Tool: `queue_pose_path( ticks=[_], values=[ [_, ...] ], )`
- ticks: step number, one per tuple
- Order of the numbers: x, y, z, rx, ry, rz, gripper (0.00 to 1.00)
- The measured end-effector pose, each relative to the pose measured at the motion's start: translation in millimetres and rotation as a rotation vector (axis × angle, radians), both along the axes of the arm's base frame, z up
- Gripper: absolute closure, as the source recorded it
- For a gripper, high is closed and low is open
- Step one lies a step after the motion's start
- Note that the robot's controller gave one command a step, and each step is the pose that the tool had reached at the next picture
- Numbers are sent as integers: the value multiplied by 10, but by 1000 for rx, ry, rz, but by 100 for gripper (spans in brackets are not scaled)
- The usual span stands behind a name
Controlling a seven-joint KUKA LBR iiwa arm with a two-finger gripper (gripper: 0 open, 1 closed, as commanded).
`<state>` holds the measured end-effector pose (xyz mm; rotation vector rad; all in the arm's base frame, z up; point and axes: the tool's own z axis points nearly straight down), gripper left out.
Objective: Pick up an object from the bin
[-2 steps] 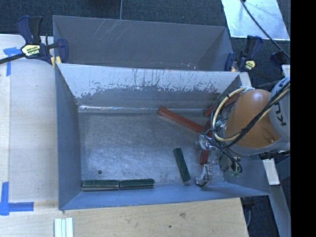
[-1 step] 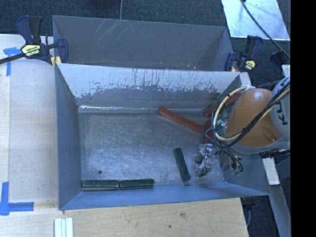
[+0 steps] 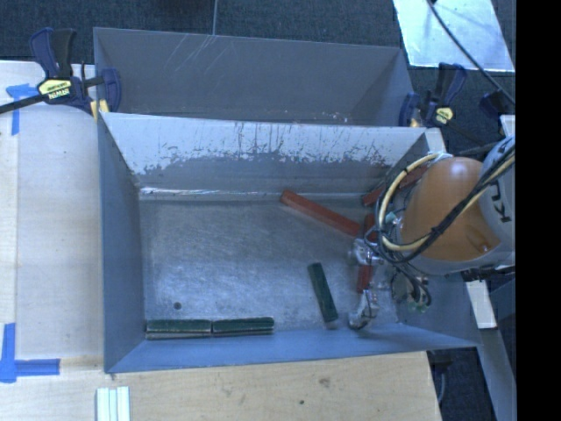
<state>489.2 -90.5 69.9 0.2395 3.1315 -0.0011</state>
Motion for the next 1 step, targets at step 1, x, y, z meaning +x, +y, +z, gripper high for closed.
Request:
queue_pose_path(
  ticks=[1],
  values=[
    [0, 0, 0, 0, 0, 0, 0]
  ],
)
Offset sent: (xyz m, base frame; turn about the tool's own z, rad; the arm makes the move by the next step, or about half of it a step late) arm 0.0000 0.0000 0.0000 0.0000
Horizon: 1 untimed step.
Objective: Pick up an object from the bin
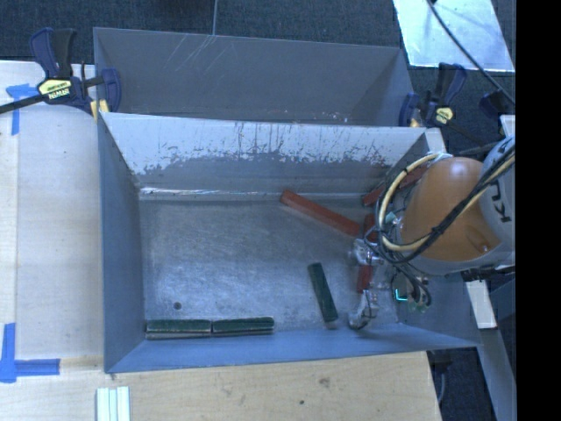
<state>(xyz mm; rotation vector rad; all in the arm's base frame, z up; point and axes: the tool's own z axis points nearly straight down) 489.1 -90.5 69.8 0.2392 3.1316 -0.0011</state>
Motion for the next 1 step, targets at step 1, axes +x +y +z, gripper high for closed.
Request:
queue_pose_path(
  ticks=[1],
  values=[
    [0, 0, 0, 0, 0, 1, 0]
  ],
)
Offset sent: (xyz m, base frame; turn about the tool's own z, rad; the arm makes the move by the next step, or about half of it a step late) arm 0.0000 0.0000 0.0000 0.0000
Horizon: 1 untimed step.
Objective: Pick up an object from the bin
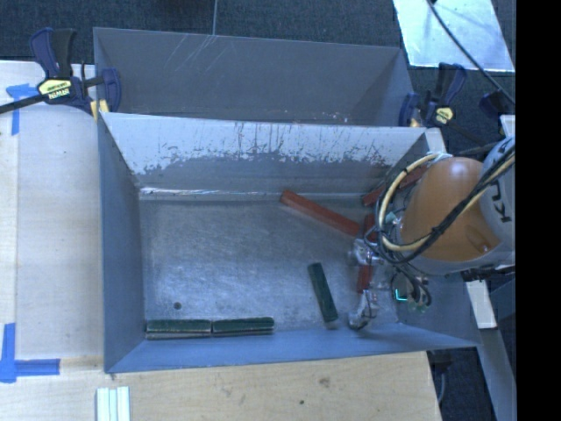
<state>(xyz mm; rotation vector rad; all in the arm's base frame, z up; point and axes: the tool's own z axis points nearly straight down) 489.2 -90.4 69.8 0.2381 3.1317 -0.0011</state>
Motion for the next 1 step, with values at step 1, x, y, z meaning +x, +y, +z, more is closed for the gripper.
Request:
queue_pose_path(
  ticks=[1],
  values=[
    [640, -354, 7, -3, -5, 719, 0]
  ],
)
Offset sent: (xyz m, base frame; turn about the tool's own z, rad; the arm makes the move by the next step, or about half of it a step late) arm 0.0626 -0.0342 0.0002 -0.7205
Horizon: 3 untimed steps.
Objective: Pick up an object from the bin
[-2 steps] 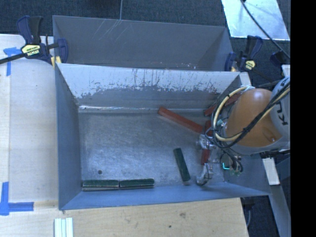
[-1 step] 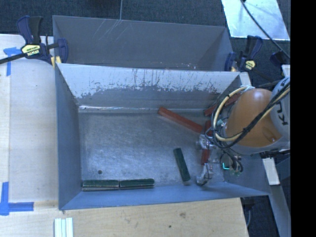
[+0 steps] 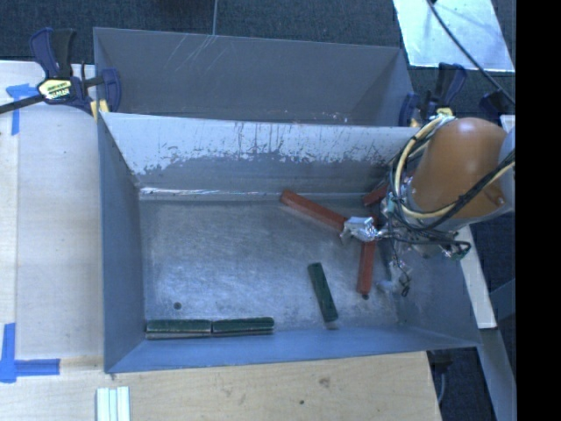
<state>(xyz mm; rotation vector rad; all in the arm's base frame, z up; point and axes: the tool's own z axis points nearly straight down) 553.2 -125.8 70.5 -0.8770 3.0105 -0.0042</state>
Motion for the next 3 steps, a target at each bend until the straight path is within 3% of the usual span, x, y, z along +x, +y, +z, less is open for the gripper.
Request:
queue_pose_path(
  ticks=[1, 2, 3],
  values=[
    [265, 47, -4, 4, 3, 445, 0],
    [268, 26, 5, 1, 3, 442, 100],
    [533, 262, 1652, -4, -6, 431, 100]
  ],
)
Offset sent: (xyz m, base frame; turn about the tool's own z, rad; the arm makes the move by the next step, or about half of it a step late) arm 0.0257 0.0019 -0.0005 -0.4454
